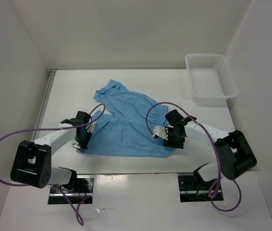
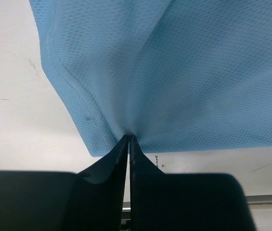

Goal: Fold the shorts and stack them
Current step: Flatten the shorts out

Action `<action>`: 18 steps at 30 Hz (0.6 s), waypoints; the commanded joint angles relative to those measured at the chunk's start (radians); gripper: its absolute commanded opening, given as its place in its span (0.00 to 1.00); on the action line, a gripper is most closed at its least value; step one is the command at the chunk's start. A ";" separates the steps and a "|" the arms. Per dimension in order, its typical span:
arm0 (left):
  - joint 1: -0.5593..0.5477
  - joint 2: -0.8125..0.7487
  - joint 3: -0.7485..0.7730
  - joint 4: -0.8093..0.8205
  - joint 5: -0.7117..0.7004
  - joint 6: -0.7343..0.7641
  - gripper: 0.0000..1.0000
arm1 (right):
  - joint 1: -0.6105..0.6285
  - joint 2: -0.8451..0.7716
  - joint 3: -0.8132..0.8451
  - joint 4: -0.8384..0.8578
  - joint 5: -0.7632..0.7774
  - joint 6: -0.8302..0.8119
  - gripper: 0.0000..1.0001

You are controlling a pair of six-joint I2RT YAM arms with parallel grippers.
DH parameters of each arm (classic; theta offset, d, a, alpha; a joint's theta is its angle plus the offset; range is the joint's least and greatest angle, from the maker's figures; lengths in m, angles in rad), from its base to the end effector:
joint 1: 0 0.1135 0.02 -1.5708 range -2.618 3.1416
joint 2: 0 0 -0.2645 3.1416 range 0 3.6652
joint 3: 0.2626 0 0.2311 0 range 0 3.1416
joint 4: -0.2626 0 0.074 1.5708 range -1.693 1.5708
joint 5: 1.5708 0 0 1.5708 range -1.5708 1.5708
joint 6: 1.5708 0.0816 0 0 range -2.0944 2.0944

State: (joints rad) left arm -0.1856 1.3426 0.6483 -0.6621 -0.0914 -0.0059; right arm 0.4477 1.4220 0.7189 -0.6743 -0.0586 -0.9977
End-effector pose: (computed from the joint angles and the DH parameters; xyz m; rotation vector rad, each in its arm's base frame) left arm 0.2010 -0.0302 0.1227 0.2475 2.9073 0.1028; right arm 0.1960 0.0994 0.1240 -1.9506 2.1993 0.0055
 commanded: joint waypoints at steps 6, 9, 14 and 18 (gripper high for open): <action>-0.011 0.018 0.068 -0.088 -0.071 0.006 0.29 | 0.029 -0.055 0.070 0.125 0.222 0.064 0.81; -0.011 -0.002 0.134 -0.065 -0.109 0.006 0.30 | 0.029 -0.118 0.115 0.125 0.223 0.073 0.81; -0.011 0.007 0.227 0.034 -0.157 0.006 0.45 | 0.029 -0.181 0.161 0.185 0.175 0.082 0.95; -0.021 0.061 0.254 0.110 -0.131 0.006 0.49 | 0.080 -0.112 0.264 0.173 0.097 0.215 0.91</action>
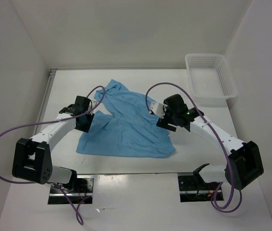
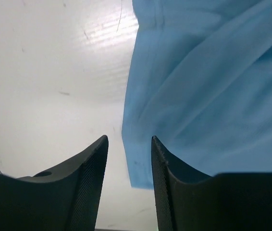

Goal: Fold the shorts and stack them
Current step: Flatten the shorts out

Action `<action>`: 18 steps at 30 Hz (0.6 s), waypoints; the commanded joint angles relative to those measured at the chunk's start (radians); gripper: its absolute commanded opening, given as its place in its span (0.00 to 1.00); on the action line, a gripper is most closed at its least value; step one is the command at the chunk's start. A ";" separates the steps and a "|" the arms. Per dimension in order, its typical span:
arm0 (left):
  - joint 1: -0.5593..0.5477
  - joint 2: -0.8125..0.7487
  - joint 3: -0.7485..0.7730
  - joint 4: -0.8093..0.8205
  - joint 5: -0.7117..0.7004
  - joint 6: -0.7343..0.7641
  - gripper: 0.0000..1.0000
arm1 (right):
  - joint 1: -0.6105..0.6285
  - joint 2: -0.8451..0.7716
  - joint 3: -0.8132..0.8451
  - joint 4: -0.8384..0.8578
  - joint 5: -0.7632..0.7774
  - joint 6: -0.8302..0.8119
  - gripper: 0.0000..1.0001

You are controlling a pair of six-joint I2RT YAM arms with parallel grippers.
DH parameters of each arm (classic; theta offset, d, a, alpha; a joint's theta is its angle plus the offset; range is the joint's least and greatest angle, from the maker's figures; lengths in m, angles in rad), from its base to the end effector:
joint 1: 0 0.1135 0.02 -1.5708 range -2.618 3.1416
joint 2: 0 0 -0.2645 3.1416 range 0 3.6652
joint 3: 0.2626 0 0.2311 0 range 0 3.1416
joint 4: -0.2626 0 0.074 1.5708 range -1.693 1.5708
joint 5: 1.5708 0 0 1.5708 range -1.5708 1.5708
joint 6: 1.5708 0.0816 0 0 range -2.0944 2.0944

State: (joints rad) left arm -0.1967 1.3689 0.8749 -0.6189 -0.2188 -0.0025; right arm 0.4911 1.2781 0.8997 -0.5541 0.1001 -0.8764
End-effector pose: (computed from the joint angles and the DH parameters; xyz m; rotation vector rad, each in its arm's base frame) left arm 0.2583 -0.0334 0.1818 0.1899 2.6504 0.2288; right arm 0.2381 0.1181 0.2154 -1.5590 1.9793 -0.2832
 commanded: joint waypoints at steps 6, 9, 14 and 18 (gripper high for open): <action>-0.043 0.107 -0.071 0.168 -0.048 0.002 0.49 | 0.227 0.093 0.010 0.065 -0.137 0.114 0.51; -0.062 0.107 -0.178 0.220 -0.092 0.002 0.49 | 0.263 0.104 -0.068 0.065 -0.149 0.085 0.30; -0.063 0.107 -0.329 0.351 -0.186 0.002 0.47 | 0.314 0.104 -0.159 0.028 -0.171 0.024 0.15; -0.063 0.039 -0.413 0.294 -0.221 0.002 0.44 | 0.374 0.080 -0.238 -0.069 -0.162 -0.116 0.10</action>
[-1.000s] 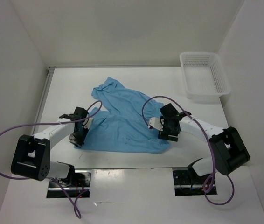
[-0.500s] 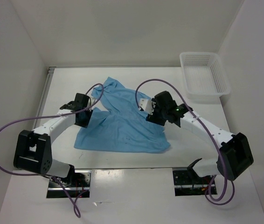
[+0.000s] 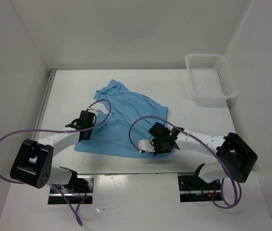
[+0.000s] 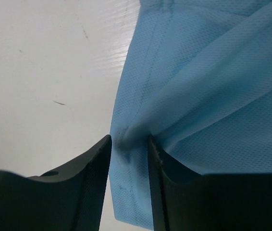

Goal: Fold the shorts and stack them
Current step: Flatten the shorts out

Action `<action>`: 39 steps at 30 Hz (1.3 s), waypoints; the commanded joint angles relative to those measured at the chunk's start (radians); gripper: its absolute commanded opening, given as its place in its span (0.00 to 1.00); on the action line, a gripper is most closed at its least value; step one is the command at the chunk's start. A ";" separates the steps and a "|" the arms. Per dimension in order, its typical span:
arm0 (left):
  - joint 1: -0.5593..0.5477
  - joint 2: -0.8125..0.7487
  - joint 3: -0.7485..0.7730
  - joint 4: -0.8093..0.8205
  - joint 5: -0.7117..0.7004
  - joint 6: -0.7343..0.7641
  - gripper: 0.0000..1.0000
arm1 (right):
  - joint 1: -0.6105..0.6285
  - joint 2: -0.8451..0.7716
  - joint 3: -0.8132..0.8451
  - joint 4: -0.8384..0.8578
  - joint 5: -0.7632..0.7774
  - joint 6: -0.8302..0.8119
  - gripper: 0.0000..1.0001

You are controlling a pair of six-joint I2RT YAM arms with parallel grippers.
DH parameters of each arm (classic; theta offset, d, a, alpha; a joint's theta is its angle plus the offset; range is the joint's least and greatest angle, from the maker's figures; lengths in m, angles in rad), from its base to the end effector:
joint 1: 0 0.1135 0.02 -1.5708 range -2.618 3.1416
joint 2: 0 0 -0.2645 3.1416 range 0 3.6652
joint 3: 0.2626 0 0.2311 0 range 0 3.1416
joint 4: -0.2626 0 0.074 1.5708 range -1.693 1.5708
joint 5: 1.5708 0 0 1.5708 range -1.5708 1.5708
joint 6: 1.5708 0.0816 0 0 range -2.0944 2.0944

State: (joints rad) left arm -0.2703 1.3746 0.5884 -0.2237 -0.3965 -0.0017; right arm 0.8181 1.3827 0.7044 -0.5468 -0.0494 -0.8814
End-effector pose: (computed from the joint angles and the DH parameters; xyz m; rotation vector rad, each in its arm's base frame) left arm 0.2474 -0.0358 0.1310 0.1920 2.5045 0.4012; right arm 0.1575 0.1740 0.1337 -2.1066 1.8355 0.0535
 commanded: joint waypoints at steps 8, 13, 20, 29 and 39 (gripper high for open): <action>0.011 -0.121 -0.131 -0.491 0.103 0.002 0.40 | 0.142 -0.045 -0.071 -0.119 0.046 -0.221 0.05; 0.011 -0.132 -0.076 -0.504 0.139 0.002 0.41 | 0.177 -0.056 -0.042 -0.072 0.081 -0.193 0.11; 0.080 -0.085 0.259 -0.404 0.265 0.002 0.83 | 0.177 -0.220 0.173 0.071 0.082 0.034 0.59; 0.175 0.340 0.815 -0.301 0.511 0.002 0.82 | -0.161 -0.046 0.366 0.249 -0.010 0.427 0.81; 0.207 0.744 1.165 -0.347 0.578 0.002 0.76 | -0.563 0.422 0.658 0.258 -0.202 0.777 0.80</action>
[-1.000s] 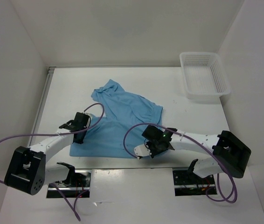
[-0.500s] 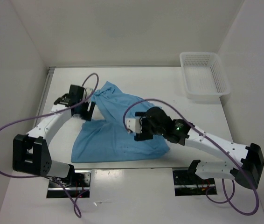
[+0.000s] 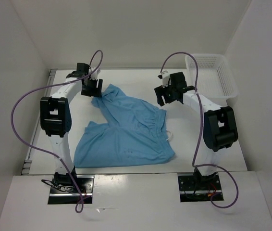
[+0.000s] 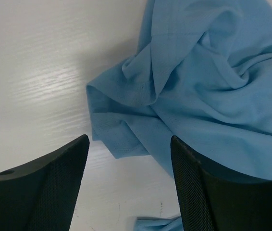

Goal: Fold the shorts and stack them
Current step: Flatten the shorts out

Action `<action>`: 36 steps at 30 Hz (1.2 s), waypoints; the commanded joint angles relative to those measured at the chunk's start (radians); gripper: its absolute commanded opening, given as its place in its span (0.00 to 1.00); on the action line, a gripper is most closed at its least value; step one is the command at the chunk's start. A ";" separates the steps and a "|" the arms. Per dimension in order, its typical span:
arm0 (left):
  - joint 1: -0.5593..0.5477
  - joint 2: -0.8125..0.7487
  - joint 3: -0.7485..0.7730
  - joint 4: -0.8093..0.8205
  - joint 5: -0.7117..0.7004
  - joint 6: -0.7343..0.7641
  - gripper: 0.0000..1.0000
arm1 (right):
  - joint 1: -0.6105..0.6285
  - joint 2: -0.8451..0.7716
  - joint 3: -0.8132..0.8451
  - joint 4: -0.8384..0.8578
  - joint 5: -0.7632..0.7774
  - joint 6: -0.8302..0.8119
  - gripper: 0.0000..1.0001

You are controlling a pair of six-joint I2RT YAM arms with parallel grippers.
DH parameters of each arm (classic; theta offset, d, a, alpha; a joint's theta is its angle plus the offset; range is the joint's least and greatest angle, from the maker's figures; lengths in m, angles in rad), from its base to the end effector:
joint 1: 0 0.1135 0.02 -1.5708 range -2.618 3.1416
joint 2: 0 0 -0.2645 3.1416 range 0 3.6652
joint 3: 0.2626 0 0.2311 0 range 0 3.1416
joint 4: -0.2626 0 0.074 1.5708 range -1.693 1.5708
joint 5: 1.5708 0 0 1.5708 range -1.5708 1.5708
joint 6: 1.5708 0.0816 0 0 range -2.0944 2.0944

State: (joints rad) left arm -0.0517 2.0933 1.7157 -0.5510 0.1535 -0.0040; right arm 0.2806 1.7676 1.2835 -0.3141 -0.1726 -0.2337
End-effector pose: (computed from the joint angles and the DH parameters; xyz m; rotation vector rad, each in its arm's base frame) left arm 0.4729 -0.0370 0.1924 0.1234 2.4936 -0.2150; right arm 0.3852 0.1256 0.2116 -0.6816 2.2651 0.2270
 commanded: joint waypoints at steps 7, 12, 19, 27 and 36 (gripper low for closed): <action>-0.040 0.073 -0.021 -0.010 -0.054 0.004 0.60 | -0.072 0.093 0.065 -0.003 -0.088 0.088 0.80; -0.040 0.073 -0.062 0.011 -0.114 0.004 0.31 | -0.061 0.093 0.022 -0.003 -0.088 0.076 0.80; -0.040 0.011 -0.162 0.031 -0.152 0.004 0.00 | -0.034 0.112 -0.055 0.055 -0.064 0.097 0.80; -0.040 -0.229 -0.319 -0.098 -0.130 0.004 0.00 | -0.024 0.069 -0.122 0.070 -0.055 0.068 0.79; -0.050 -0.331 -0.528 -0.116 -0.169 0.004 0.30 | 0.038 0.050 -0.154 0.090 -0.034 0.005 0.79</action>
State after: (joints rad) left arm -0.0971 1.7973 1.2274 -0.6422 0.0120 -0.0032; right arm 0.3012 1.8633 1.1416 -0.2611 -0.2203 -0.2031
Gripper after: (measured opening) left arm 0.286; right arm 0.788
